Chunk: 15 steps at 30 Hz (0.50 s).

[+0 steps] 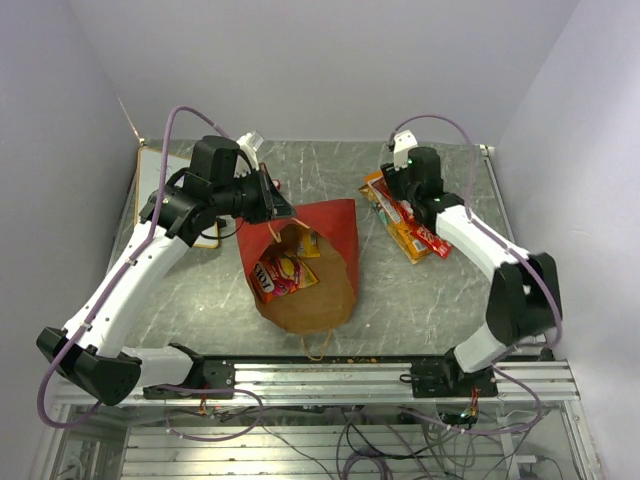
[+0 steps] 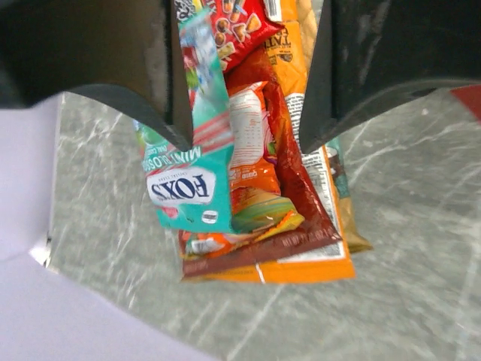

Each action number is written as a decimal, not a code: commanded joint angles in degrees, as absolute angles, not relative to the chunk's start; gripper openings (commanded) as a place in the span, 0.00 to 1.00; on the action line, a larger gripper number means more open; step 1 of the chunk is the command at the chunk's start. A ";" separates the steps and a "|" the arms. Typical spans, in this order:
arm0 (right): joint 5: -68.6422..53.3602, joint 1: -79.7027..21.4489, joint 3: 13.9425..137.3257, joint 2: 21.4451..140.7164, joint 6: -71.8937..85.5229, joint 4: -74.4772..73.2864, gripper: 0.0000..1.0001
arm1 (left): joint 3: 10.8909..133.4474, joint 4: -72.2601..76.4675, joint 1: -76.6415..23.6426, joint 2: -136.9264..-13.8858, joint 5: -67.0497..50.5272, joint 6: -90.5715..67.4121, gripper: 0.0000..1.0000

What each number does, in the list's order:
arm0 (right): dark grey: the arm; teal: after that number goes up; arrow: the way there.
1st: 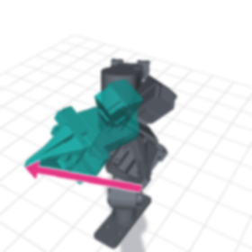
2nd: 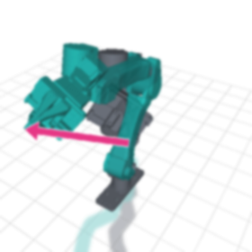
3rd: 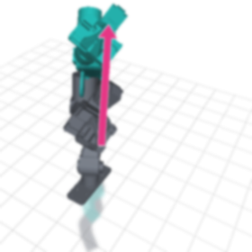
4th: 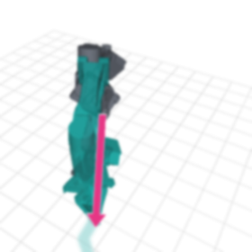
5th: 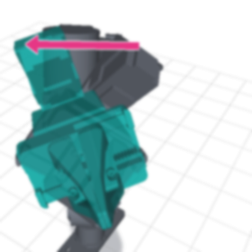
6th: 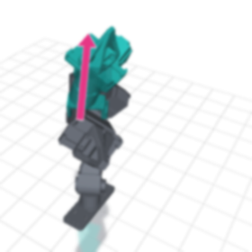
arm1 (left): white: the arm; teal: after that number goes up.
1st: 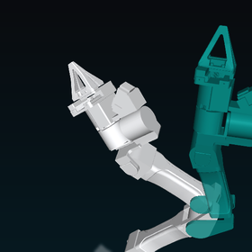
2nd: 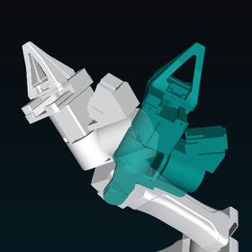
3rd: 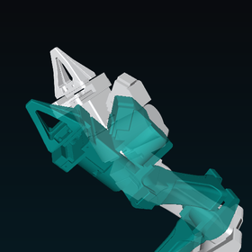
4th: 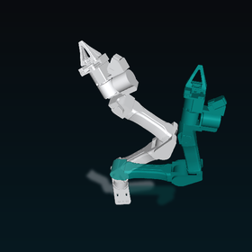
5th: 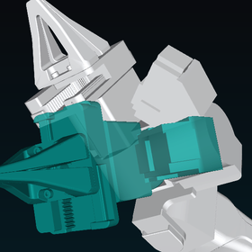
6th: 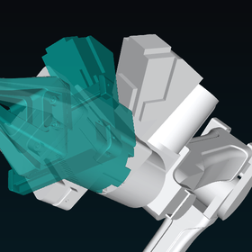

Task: Take the snacks out of the paper bag
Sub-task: Place the snack at the center of the board.

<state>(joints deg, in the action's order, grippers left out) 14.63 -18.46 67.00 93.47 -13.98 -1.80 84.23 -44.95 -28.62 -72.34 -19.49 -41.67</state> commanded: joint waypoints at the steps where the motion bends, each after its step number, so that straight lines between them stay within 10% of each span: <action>1: 9.04 -18.63 64.88 83.22 -14.05 -3.24 0.62 | 83.37 -41.75 -27.95 -72.15 -21.08 -42.15 0.07; 15: -25.75 -25.81 54.02 60.97 -14.38 -7.63 0.85 | 80.51 -38.04 -27.93 -71.57 -22.74 -44.77 0.07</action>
